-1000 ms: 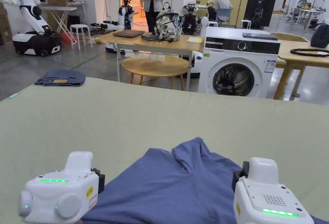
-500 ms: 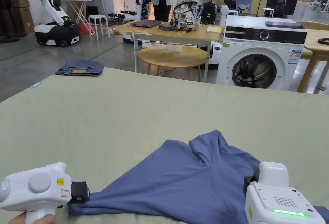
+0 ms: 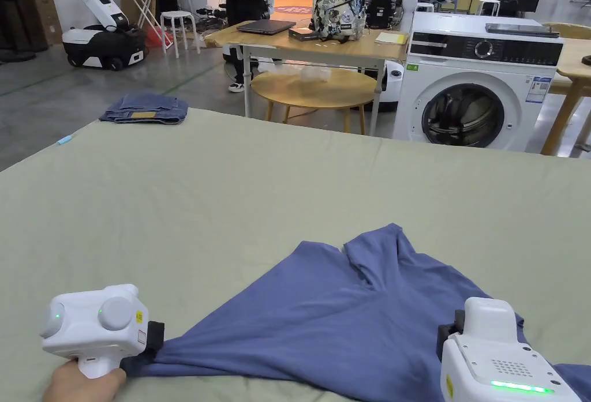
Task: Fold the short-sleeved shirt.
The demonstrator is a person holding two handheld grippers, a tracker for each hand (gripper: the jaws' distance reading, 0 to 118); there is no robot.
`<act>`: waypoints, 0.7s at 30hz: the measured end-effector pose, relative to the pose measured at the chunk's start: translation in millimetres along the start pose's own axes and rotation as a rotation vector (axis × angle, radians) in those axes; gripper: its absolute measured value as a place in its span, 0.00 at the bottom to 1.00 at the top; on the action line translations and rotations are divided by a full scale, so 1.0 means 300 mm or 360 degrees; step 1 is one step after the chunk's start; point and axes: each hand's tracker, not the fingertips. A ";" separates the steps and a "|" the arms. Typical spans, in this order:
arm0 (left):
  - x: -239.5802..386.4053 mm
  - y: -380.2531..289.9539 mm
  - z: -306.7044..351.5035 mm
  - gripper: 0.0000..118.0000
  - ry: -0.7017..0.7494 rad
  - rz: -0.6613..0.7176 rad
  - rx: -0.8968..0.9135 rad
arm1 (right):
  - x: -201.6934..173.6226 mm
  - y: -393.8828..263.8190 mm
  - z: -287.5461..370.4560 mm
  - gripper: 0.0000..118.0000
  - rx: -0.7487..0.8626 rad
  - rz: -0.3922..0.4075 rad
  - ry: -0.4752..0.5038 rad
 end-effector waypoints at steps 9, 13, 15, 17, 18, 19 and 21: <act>-0.008 -0.002 0.041 0.00 -0.0156 -0.0021 0.0045 | 0.022 0.000 -0.072 0.00 -0.0077 -0.0008 0.0033; -0.032 -0.015 0.063 0.00 -0.0229 0.0017 0.0107 | 0.087 0.063 -0.161 0.00 -0.0099 -0.0041 0.0042; -0.030 -0.018 0.083 0.00 -0.0249 0.0033 0.0124 | 0.127 0.117 -0.236 0.00 -0.0143 -0.0062 0.0042; -0.028 -0.029 0.091 0.00 -0.0260 0.0032 0.0139 | 0.165 0.177 -0.340 0.00 -0.0257 -0.0050 0.0074; -0.025 -0.034 0.091 0.00 -0.0262 0.0021 0.0133 | 0.184 0.205 -0.401 0.03 -0.0310 -0.0039 0.0089; -0.014 -0.046 0.100 0.00 -0.0260 0.0018 0.0132 | 0.199 0.231 -0.465 0.10 -0.0373 -0.0016 0.0102; -0.015 -0.051 0.097 0.00 -0.0277 0.0030 0.0126 | 0.228 0.273 -0.585 0.33 -0.0476 0.0026 0.0133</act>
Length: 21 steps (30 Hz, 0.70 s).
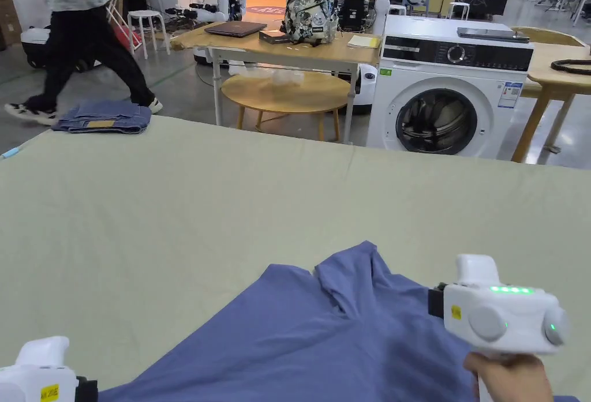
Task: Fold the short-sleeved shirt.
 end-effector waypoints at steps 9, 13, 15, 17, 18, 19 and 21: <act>0.000 -0.012 0.007 0.00 -0.0006 0.0030 -0.0010 | 0.059 0.145 -0.348 0.69 -0.0387 0.0075 0.0108; -0.001 -0.003 0.000 0.00 0.0002 0.0024 -0.0010 | 0.047 0.145 -0.431 0.69 -0.0461 0.0096 0.0165; 0.009 -0.004 0.004 0.00 0.0006 0.0019 -0.0014 | 0.026 0.138 -0.451 0.69 -0.0493 0.0148 0.0157; 0.012 -0.004 0.003 0.00 0.0012 0.0015 -0.0016 | -0.021 0.122 -0.404 0.68 -0.0474 0.0191 0.0119; 0.003 -0.002 -0.006 0.00 0.0015 0.0015 -0.0015 | -0.026 0.120 -0.398 0.64 -0.0474 0.0200 0.0122; 0.002 -0.002 -0.007 0.00 0.0016 0.0014 -0.0011 | -0.023 0.123 -0.398 0.58 -0.0471 0.0203 0.0133; 0.004 -0.003 -0.009 0.00 0.0021 0.0009 -0.0010 | -0.027 0.128 -0.391 0.33 -0.0453 0.0217 0.0128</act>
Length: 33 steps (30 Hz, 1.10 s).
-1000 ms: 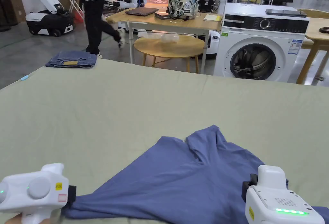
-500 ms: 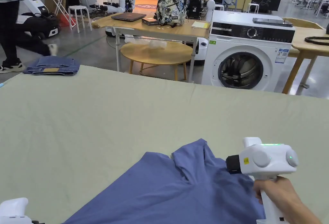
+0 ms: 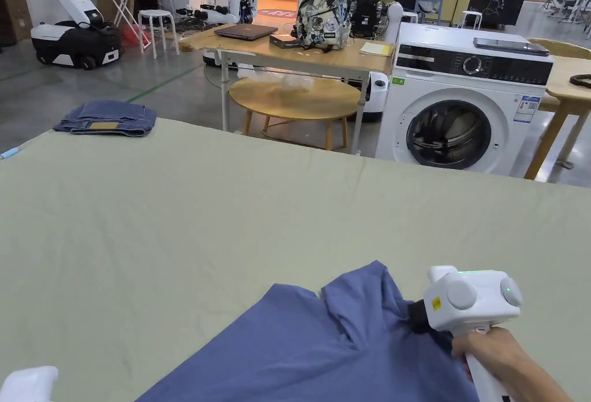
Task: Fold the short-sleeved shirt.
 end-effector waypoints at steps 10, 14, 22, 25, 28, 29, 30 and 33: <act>0.029 0.008 0.079 0.00 -0.0040 -0.0039 0.0160 | -0.026 -0.084 0.248 0.01 0.0357 0.0057 -0.0105; 0.035 0.062 0.148 0.00 -0.0093 -0.0035 0.0300 | 0.011 -0.105 0.435 0.01 0.0542 -0.0041 -0.0184; 0.110 0.286 0.298 0.00 -0.0204 -0.0116 0.0559 | 0.103 -0.142 0.791 0.01 0.0860 -0.0161 -0.0388; 0.201 0.385 0.399 0.00 -0.0248 -0.0154 0.0637 | 0.141 -0.142 0.923 0.01 0.0990 -0.0231 -0.0457; 0.282 0.496 0.490 0.00 -0.0261 -0.0196 0.0746 | 0.185 -0.127 1.042 0.01 0.1046 -0.0285 -0.0479; 0.291 0.533 0.503 0.00 -0.0246 -0.0228 0.0781 | 0.198 -0.124 1.082 0.01 0.1094 -0.0307 -0.0487; 0.313 0.563 0.527 0.00 -0.0246 -0.0251 0.0812 | 0.206 -0.119 1.117 0.01 0.1109 -0.0307 -0.0501; 0.381 0.697 0.588 0.00 -0.0256 -0.0280 0.0867 | 0.237 -0.099 1.220 0.01 0.1214 -0.0316 -0.0551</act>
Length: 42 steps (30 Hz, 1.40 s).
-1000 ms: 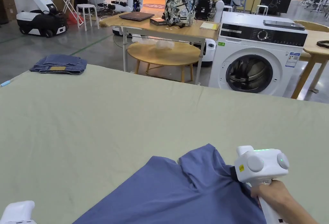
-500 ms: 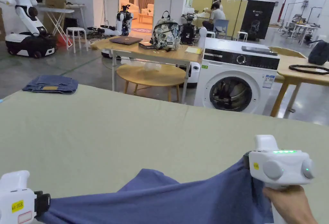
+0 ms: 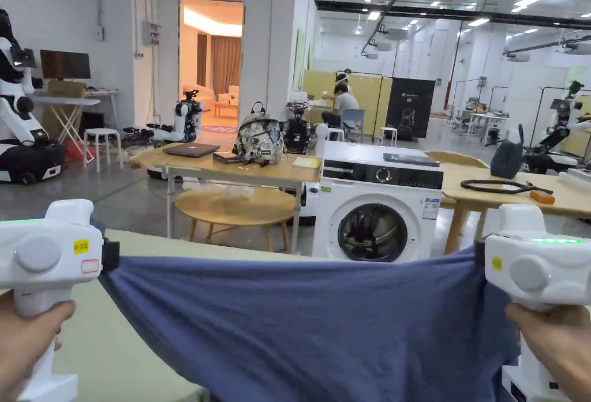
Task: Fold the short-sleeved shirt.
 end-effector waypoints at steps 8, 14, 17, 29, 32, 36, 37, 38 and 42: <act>0.111 0.336 -0.027 0.00 0.0032 -0.0106 0.0141 | 0.053 0.230 0.069 0.01 0.0190 -0.0061 -0.0057; 0.142 0.509 -0.029 0.00 0.0062 -0.0121 0.0227 | 0.050 0.372 0.031 0.01 0.0274 -0.0071 -0.0094; 0.139 0.616 -0.078 0.00 0.0071 -0.0103 0.0282 | 0.044 0.439 -0.005 0.01 0.0298 -0.0056 -0.0119; 0.226 0.780 -0.126 0.00 0.0153 -0.0279 0.0414 | 0.024 0.598 -0.156 0.01 0.0396 -0.0039 -0.0206; 0.210 0.797 -0.175 0.00 0.0153 -0.0268 0.0389 | 0.016 0.596 -0.176 0.01 0.0408 -0.0033 -0.0200; 0.199 0.744 -0.220 0.00 0.0125 -0.0224 0.0345 | -0.004 0.528 -0.182 0.01 0.0409 -0.0024 -0.0207; 0.198 0.721 -0.237 0.00 0.0137 -0.0233 0.0328 | -0.009 0.495 -0.184 0.01 0.0400 0.0003 -0.0205; 0.195 0.695 -0.250 0.00 0.0138 -0.0250 0.0309 | -0.013 0.461 -0.185 0.01 0.0391 0.0021 -0.0204; 0.171 0.583 -0.288 0.00 0.0105 -0.0219 0.0240 | -0.013 0.323 -0.171 0.01 0.0308 0.0043 -0.0202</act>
